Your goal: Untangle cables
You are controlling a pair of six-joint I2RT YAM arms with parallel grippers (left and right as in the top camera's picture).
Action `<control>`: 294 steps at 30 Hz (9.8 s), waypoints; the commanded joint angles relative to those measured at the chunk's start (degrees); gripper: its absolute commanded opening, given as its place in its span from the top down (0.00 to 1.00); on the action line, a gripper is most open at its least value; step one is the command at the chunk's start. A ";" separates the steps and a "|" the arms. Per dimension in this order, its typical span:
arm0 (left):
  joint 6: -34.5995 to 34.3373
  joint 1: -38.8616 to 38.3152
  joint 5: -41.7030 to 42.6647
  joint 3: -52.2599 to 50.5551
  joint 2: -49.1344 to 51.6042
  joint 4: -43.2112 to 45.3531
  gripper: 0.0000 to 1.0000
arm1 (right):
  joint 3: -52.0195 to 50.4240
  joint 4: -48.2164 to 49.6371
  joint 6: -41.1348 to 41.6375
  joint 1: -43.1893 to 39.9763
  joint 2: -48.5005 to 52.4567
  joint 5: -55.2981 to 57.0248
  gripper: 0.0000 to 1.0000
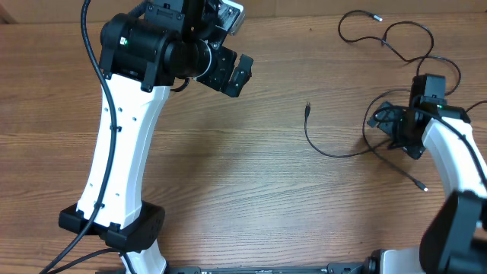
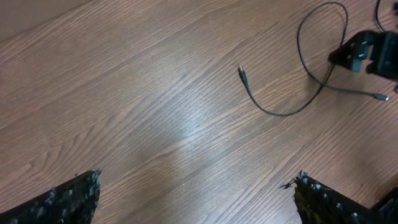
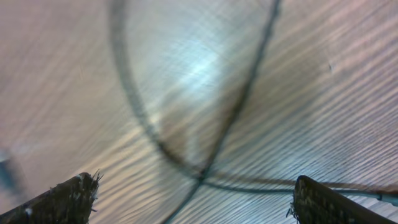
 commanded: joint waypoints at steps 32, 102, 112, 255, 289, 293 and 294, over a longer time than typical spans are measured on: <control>-0.35 -0.02 -0.31 0.35 0.07 1.31 0.00 | 2.49 6.75 -42.77 24.83 10.21 -24.24 0.00; -0.74 -0.02 -2.58 0.35 0.07 1.62 0.00 | 3.08 16.22 -22.86 5.40 13.99 -18.10 0.00; -0.72 -0.04 -6.45 0.85 -1.22 6.86 0.00 | 7.89 7.98 -22.80 5.33 -13.97 -14.69 0.00; -5.31 38.97 0.35 -97.26 -74.23 75.10 0.00 | -4.50 4.37 -24.00 10.73 -21.22 -16.90 0.00; -5.46 36.33 -10.23 -118.42 -93.92 35.47 0.00 | -4.48 2.45 -20.55 10.73 -21.22 -16.92 0.00; -4.63 36.33 -11.52 -118.42 -93.92 30.93 0.00 | -4.48 2.45 -20.55 10.73 -21.20 -16.92 0.00; -4.63 36.33 -11.50 -118.42 -93.92 30.93 0.00 | -4.48 2.45 -20.55 10.73 -21.20 -16.92 0.00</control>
